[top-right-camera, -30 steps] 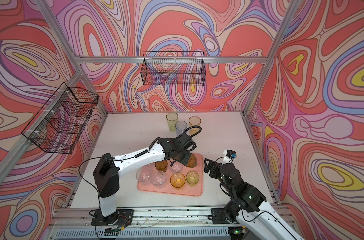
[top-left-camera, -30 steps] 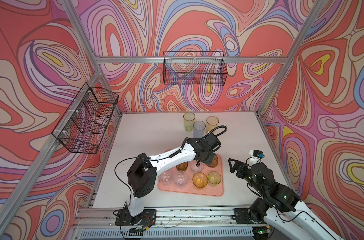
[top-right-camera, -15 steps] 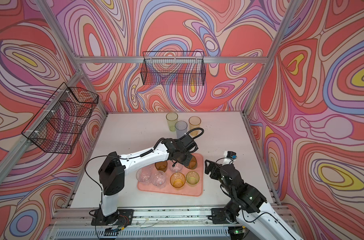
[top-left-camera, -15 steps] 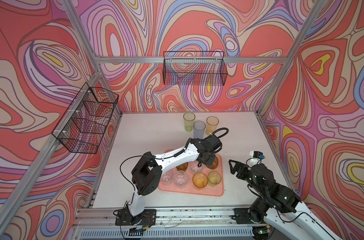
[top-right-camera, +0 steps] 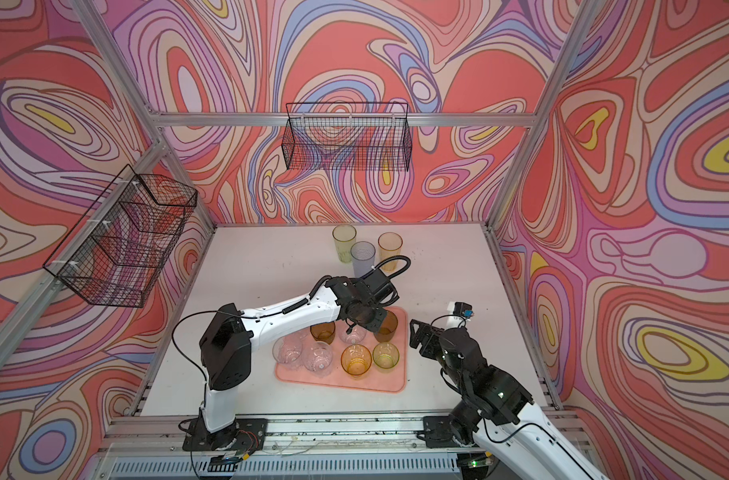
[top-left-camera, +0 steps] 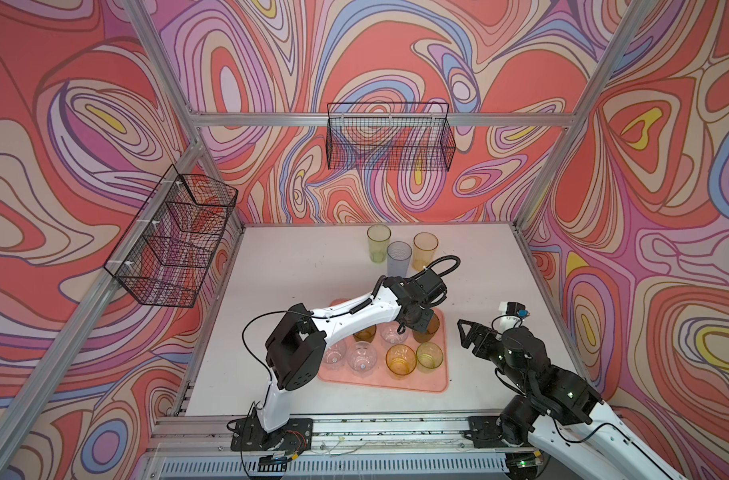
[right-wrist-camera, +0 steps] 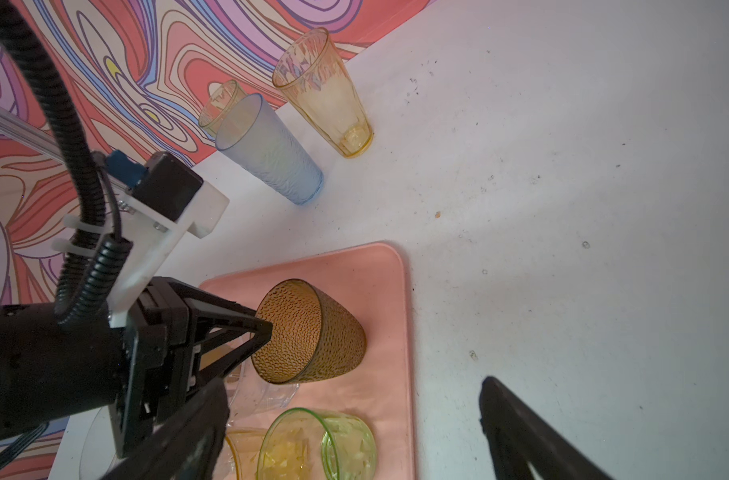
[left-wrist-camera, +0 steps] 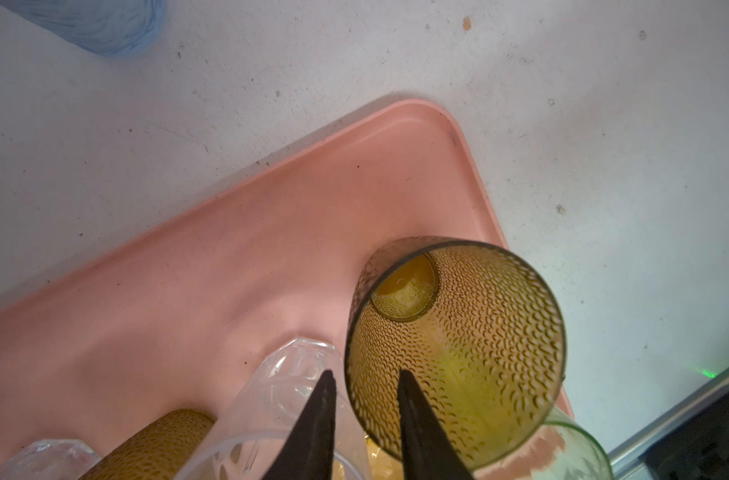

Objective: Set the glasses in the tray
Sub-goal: 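Lower the amber glass onto the tray and open the left gripper, then raise the left gripper and reach it over the tall green glass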

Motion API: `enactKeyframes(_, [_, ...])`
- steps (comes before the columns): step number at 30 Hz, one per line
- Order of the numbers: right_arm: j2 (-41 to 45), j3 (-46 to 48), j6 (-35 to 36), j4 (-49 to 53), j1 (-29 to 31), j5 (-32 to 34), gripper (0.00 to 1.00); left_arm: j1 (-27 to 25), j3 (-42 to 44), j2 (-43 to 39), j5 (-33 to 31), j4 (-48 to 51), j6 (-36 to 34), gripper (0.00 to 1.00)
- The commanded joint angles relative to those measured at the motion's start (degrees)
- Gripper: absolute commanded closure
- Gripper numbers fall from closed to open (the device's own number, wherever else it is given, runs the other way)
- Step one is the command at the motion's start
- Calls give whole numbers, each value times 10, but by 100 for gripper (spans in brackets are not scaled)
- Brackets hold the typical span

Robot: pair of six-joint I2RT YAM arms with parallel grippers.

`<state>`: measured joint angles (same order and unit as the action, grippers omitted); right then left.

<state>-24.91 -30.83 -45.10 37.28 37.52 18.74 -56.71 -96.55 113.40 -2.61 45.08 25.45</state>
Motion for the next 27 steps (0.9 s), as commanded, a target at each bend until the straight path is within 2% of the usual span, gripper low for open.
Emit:
enactKeyframes(1, [-5,1,-7,-2,-3,-6,3,-4,-16,2,2,12,-14,60])
enactKeyframes(5, [-15,1,-14,-11,-3,-18,3,-4,-16,-10,-18,5,-21,51])
enactKeyframes(7, [-24,1,-16,-16,-2,-23,3,-4,-19,-13,-27,8,-25,41])
enactKeyframes(14, [-59,-15,-27,-35,-3,-38,2,6,-34,-37,-77,18,-49,19])
enactKeyframes(21, [-128,-39,-52,-99,-3,-78,3,62,-73,-64,-71,26,-80,12])
enactKeyframes(27, [-209,-86,-25,-141,-2,-94,2,121,-121,-64,-76,24,-120,3])
